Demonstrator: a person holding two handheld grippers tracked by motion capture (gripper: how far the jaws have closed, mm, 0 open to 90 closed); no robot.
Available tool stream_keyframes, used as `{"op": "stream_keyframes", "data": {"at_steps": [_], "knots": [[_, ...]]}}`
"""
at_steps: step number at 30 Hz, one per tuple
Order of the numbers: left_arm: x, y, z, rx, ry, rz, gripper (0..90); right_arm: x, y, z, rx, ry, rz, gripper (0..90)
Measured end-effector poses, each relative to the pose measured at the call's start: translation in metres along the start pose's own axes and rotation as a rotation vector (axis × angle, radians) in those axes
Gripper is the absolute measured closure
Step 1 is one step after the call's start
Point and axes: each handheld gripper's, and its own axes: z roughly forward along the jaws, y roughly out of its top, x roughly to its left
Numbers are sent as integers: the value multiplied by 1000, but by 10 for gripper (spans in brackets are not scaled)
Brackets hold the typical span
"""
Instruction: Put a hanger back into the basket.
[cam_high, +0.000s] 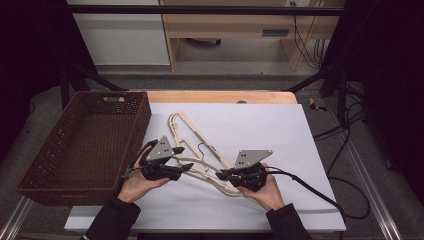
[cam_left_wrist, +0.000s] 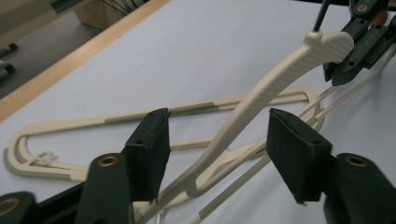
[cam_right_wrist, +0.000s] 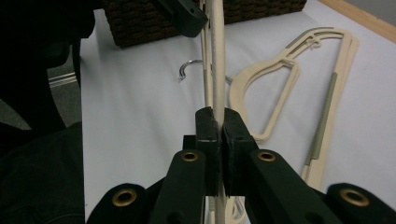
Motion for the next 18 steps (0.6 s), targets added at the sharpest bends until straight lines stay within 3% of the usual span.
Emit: {"op": "stream_keyframes", "data": {"at_steps": [4,8,12,13,16,17,18], "knots": [[-1,-1,4,41,-20,-1,577,1,-1,2,8,22,-2,877],[-3,-1,3,87,-26,36,651,1,-2,3,21,28,-2,874],[-6,0,2,106,-29,49,729,0,-2,4,17,-12,-11,849],[-9,1,1,111,-34,58,755,-1,-2,1,-3,-56,-4,820],[-12,4,0,99,-54,34,778,-3,-3,-2,-20,-101,2,782],[-12,4,0,99,-54,34,786,-3,-3,-2,-20,-101,2,782],[-15,4,-1,103,-52,48,796,-4,-5,-2,-35,-134,9,732]]}}
